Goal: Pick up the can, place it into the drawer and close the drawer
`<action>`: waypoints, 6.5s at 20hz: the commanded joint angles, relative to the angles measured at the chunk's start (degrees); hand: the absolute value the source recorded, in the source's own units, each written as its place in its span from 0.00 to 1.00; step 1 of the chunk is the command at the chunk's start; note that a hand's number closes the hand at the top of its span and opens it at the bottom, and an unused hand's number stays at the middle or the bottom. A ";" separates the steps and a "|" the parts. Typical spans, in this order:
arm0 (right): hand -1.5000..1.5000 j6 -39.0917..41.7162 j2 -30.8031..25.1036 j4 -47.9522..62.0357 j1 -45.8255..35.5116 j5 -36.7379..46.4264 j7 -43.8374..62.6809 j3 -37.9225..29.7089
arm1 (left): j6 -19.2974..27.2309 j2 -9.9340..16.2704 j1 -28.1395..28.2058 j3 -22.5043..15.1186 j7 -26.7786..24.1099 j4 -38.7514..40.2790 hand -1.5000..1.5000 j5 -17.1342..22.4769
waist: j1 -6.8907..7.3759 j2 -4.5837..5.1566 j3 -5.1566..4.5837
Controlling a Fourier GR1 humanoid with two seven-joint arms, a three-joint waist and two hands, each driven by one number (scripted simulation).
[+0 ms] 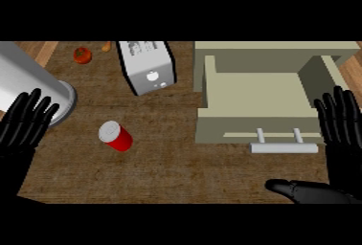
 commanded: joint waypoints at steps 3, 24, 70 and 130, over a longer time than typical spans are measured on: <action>0.00 -0.53 -1.06 1.48 0.03 -1.09 5.33 -2.84 | -1.30 4.45 -2.92 5.16 10.88 4.49 0.00 8.37 | -0.21 -0.08 0.01; 0.00 4.56 -2.68 -1.76 2.78 -5.72 4.54 -10.42 | -5.91 -1.41 -3.13 3.70 4.67 14.01 0.00 -0.61 | -0.15 -0.12 0.00; 0.00 10.22 1.16 -7.45 7.28 -5.85 5.03 -13.72 | 2.91 -1.79 -33.00 8.29 -48.80 99.87 0.00 -20.24 | -1.46 0.29 -0.11; 0.00 7.32 -0.17 -13.66 3.08 -2.48 12.51 -16.79 | 30.48 -12.71 -65.86 -11.99 1.35 62.83 1.00 -5.87 | -0.75 -0.17 0.02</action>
